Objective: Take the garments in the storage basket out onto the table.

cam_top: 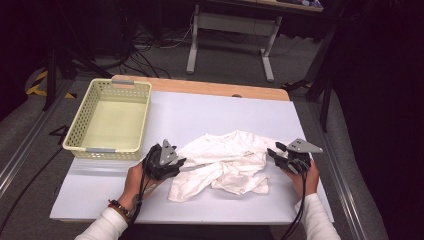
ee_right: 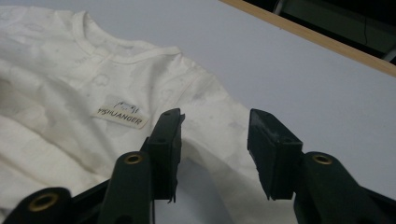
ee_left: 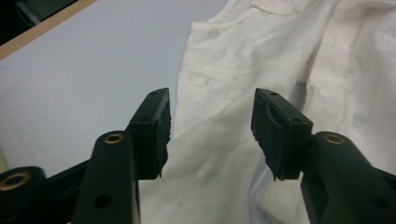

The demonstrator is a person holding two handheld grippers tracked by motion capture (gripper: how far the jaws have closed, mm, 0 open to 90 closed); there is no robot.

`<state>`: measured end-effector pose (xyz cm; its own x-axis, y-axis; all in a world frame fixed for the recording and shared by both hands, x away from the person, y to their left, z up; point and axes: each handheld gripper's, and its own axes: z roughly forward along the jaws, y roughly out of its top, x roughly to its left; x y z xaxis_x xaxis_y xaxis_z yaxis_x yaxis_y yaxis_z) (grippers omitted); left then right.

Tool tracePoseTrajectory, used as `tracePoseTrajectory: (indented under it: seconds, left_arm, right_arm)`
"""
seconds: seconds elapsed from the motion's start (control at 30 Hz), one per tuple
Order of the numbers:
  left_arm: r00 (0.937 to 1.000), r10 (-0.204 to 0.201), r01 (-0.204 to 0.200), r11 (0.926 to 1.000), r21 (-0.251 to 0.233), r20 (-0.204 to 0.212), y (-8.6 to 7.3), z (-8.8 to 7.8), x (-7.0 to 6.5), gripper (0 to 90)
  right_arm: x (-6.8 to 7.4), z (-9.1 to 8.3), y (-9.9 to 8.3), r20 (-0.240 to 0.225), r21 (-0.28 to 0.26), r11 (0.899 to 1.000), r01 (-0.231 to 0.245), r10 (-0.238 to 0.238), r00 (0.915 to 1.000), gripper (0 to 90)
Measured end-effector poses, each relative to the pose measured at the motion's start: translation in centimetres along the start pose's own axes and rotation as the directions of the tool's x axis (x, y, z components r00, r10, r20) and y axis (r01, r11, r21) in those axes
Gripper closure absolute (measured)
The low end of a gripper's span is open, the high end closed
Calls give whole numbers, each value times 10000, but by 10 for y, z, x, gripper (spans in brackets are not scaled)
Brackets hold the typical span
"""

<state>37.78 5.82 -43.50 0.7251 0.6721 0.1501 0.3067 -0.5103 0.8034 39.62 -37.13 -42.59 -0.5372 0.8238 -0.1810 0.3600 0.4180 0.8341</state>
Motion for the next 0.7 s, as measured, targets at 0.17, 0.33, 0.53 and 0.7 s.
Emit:
tracePoseTrajectory:
  seconds: [0.17, 0.33, 0.53, 0.7]
  left_arm:
    - [9982, -601, 602, 9973, 418, -36, 16, 22, 13, 425]
    - [9976, -673, 684, 9911, 1146, -140, 24, 54, 25, 411]
    - [9927, -1204, 1205, 9780, 1705, -111, 22, 77, 37, 394]
    - [9866, -1568, 1475, 9748, 1672, 439, 20, 82, 43, 388]
  right_arm:
    - [-10, 19, 15, -310, 424, 9990, -125, 138, 9994, 433]
    - [-19, 45, 31, -515, 959, 9952, -170, 220, 9984, 414]
    - [-27, 76, 38, -937, 1706, 9840, -520, 687, 9932, 439]
    - [-29, 93, 34, -834, 2387, 9687, -676, 898, 9925, 420]
